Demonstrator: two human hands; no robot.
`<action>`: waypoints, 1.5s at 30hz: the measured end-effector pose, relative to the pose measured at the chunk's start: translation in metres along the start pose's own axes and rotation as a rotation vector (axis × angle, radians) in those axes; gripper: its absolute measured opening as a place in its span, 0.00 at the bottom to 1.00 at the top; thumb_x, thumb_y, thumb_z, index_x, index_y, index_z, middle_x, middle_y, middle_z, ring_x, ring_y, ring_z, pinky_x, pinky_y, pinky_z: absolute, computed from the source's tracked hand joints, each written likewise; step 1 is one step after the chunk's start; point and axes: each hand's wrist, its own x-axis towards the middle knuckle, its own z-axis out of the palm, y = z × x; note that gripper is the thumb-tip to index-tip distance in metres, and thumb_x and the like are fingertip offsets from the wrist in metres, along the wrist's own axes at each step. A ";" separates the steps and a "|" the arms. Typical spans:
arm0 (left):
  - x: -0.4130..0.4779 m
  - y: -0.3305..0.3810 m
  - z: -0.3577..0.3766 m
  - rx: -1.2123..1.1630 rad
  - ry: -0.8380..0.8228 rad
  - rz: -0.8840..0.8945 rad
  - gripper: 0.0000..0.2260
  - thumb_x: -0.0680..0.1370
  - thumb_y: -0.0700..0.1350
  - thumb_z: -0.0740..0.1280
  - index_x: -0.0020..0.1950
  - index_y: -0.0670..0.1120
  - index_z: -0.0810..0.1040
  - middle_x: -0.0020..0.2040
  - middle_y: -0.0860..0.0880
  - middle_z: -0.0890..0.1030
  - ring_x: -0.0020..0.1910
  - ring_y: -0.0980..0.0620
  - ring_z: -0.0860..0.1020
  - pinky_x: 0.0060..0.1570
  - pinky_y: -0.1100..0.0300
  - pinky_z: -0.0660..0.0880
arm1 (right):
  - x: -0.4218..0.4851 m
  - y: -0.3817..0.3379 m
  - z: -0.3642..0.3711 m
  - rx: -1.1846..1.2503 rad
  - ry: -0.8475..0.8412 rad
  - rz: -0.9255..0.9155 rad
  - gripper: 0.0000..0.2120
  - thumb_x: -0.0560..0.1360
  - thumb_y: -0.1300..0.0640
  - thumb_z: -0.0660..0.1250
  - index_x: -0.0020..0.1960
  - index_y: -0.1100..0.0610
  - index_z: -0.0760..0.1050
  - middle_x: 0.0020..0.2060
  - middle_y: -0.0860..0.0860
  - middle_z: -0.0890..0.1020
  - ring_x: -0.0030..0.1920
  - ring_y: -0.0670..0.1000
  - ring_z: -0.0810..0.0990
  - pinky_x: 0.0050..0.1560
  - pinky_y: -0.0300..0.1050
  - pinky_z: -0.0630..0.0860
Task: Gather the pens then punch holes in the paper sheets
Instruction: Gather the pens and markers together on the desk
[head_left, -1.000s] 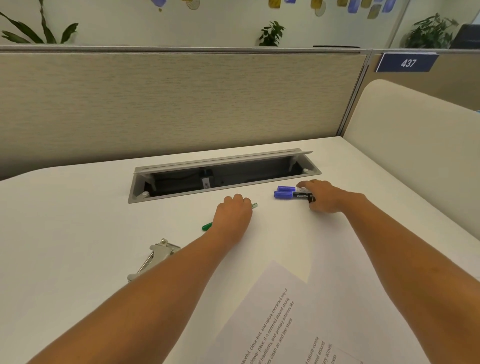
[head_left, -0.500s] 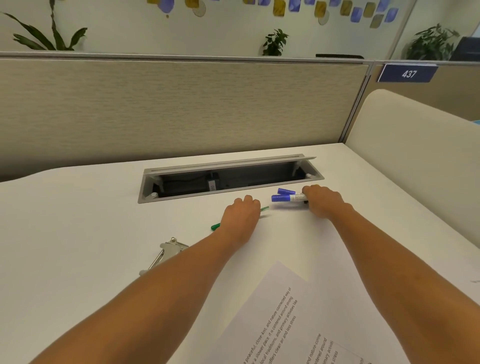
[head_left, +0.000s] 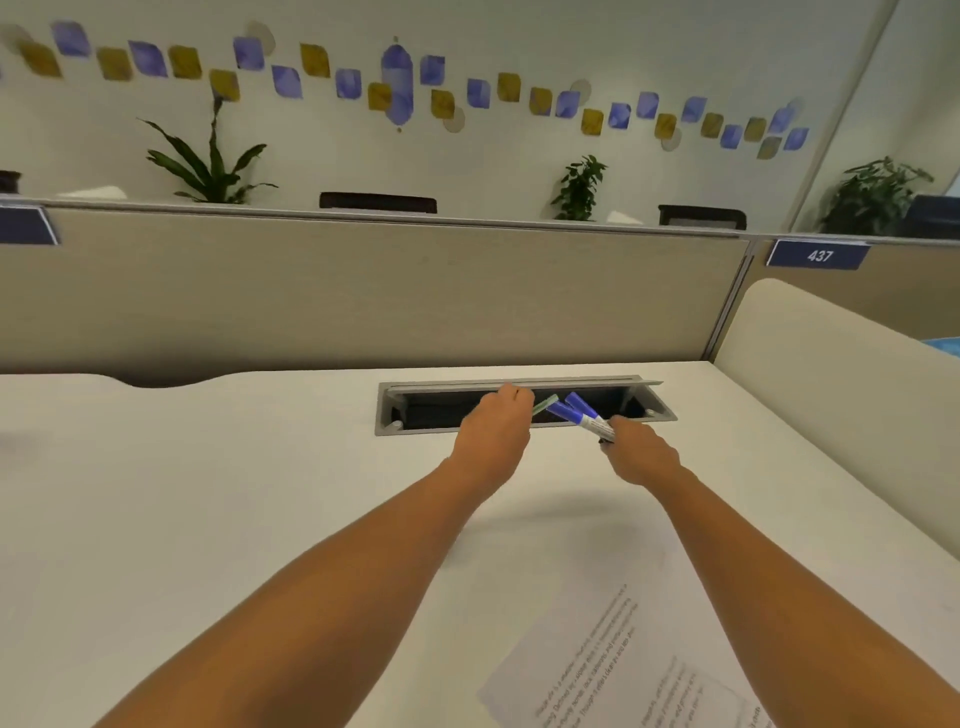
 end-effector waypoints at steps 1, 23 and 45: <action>-0.008 -0.007 -0.010 -0.016 0.024 -0.018 0.09 0.78 0.35 0.58 0.57 0.40 0.71 0.54 0.42 0.74 0.45 0.45 0.73 0.39 0.56 0.68 | -0.008 -0.014 0.000 0.015 -0.002 -0.006 0.13 0.79 0.54 0.59 0.61 0.58 0.69 0.52 0.57 0.78 0.46 0.55 0.76 0.43 0.45 0.70; -0.356 -0.320 -0.161 0.068 -0.031 -0.802 0.07 0.79 0.38 0.58 0.55 0.40 0.72 0.55 0.42 0.75 0.50 0.45 0.78 0.50 0.56 0.74 | -0.240 -0.413 0.120 0.122 -0.366 -0.462 0.12 0.78 0.57 0.58 0.60 0.56 0.70 0.54 0.54 0.78 0.42 0.52 0.72 0.36 0.41 0.65; -0.454 -0.426 -0.185 0.278 -0.011 -0.721 0.08 0.78 0.48 0.59 0.46 0.47 0.75 0.46 0.50 0.77 0.44 0.52 0.73 0.42 0.59 0.70 | -0.325 -0.545 0.191 0.405 -0.501 -0.392 0.13 0.73 0.53 0.66 0.53 0.60 0.72 0.33 0.50 0.78 0.27 0.51 0.81 0.36 0.43 0.78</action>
